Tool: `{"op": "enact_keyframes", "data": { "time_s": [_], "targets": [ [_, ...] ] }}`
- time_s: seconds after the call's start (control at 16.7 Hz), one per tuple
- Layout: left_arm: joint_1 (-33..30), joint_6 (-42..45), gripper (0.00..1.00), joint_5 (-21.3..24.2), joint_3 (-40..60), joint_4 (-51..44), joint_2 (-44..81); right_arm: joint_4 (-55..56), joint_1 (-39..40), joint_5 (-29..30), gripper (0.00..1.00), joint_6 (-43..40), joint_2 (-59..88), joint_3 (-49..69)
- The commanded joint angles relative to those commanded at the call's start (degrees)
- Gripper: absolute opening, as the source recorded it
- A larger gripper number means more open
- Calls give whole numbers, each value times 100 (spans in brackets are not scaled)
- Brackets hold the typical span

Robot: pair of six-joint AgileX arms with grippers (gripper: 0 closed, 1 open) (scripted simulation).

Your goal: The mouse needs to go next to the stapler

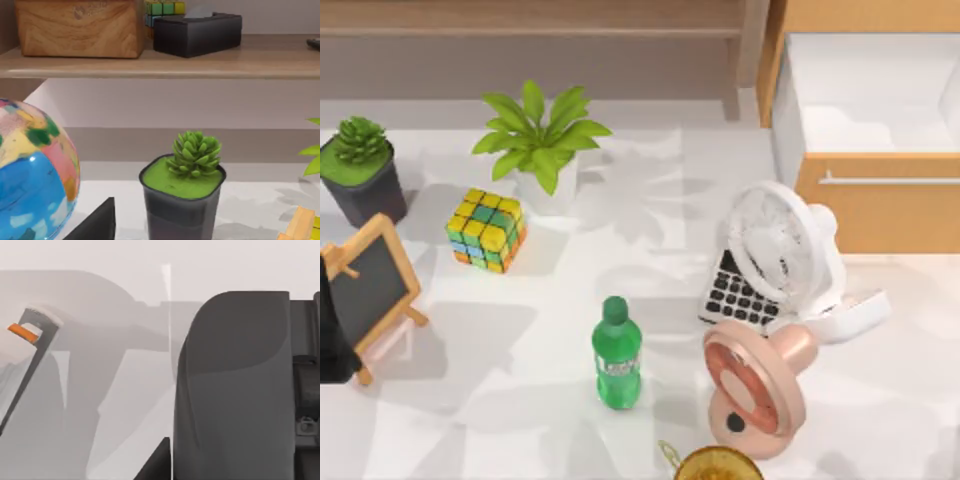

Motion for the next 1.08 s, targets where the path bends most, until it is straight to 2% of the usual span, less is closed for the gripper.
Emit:
{"op": "enact_keyframes", "data": {
  "time_s": [1.08],
  "targets": [
    [0, 0, 100, 0, 0, 0, 0, 254, -135, -107, 0, -270, 74, -181]
  ]
}}
